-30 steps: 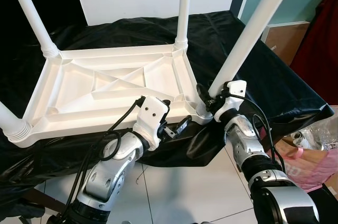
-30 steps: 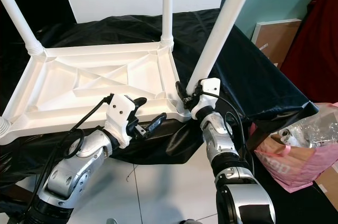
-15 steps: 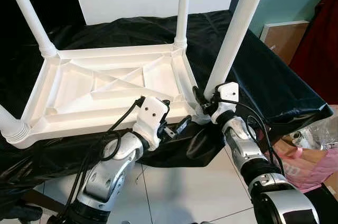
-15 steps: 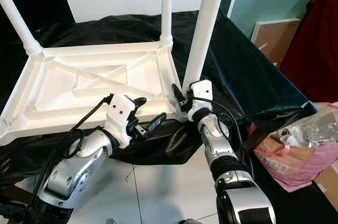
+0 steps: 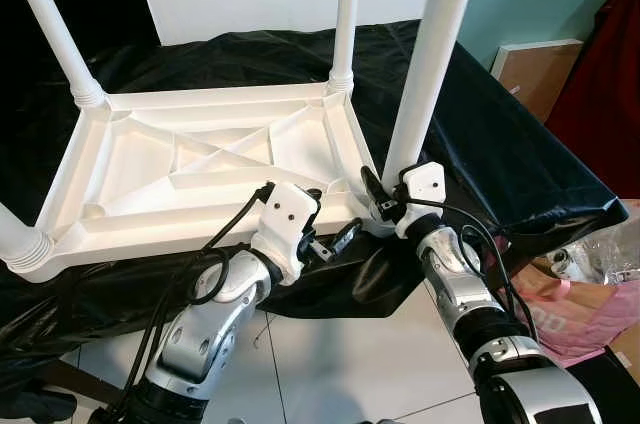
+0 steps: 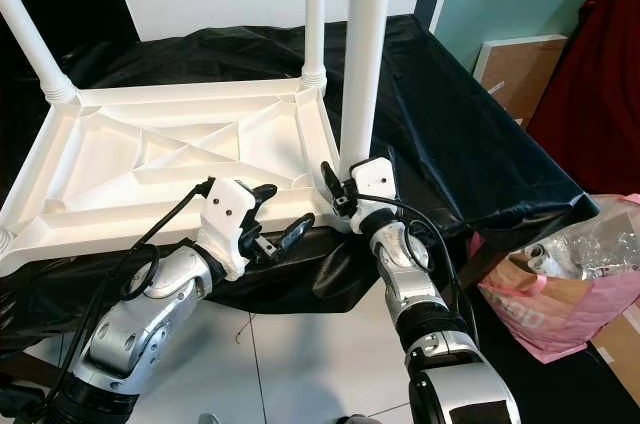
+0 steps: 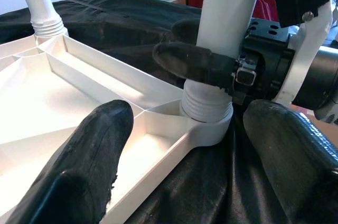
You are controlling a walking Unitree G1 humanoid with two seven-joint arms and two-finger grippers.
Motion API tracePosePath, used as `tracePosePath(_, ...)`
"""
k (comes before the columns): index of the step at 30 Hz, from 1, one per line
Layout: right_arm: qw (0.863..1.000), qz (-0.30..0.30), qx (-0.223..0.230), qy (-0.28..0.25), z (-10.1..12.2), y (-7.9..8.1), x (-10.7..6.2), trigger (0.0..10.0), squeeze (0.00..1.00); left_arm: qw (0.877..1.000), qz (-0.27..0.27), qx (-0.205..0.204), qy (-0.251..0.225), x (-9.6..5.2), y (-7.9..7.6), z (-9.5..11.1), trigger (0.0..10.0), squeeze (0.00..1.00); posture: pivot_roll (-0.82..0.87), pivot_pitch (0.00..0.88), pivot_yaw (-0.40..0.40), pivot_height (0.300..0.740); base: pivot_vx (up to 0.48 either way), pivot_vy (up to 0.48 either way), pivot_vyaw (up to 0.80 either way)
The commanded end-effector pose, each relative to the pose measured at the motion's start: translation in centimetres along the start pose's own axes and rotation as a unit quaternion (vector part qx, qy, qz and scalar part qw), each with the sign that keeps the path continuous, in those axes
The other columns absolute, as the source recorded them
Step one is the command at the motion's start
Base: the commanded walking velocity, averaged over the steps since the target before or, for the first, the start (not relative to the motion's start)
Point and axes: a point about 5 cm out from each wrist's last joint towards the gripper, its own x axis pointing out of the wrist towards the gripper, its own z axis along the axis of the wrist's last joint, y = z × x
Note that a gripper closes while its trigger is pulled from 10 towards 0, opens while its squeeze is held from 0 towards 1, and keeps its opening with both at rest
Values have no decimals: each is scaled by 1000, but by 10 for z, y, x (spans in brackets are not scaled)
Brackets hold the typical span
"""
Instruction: Building children table
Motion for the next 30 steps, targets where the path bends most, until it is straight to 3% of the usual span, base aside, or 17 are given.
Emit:
tracePosePath(1,991,-18,39,124,-45,3,-27,10000,0,1000,-13,-2,-1,-1,-3,1,10000,0,25,93,-41,740,0,0,0)
tracePosePath(6,987,-45,78,135,-47,2,-26,10000,0,1000,-13,-2,-2,0,-3,1,10000,0,24,89,-40,740,0,0,0)
tracePosePath(10,987,-50,55,141,-46,0,-24,10000,0,1000,-15,-1,-2,0,-3,1,10000,0,25,85,-40,740,0,0,0)
tracePosePath(16,984,-65,56,154,-49,-2,-23,10000,0,1000,-15,-1,-2,0,-3,1,10000,0,25,78,-40,740,0,0,0)
tracePosePath(20,971,-142,68,177,-53,-13,-26,10000,0,1000,-16,-1,-3,0,-4,1,10000,0,27,75,-43,740,0,0,0)
tracePosePath(22,971,-142,68,177,-53,-13,-26,10000,0,1000,-16,-1,-3,0,-4,1,10000,0,27,75,-43,740,0,0,0)
tracePosePath(23,964,-181,72,179,-53,-15,-27,10000,0,1000,-15,-1,-2,0,-4,1,10000,0,28,74,-43,740,0,0,0)
tracePosePath(30,957,-222,79,170,-52,-6,-26,10000,0,1000,-15,-1,-3,0,-4,0,10000,0,29,69,-43,740,0,0,0)
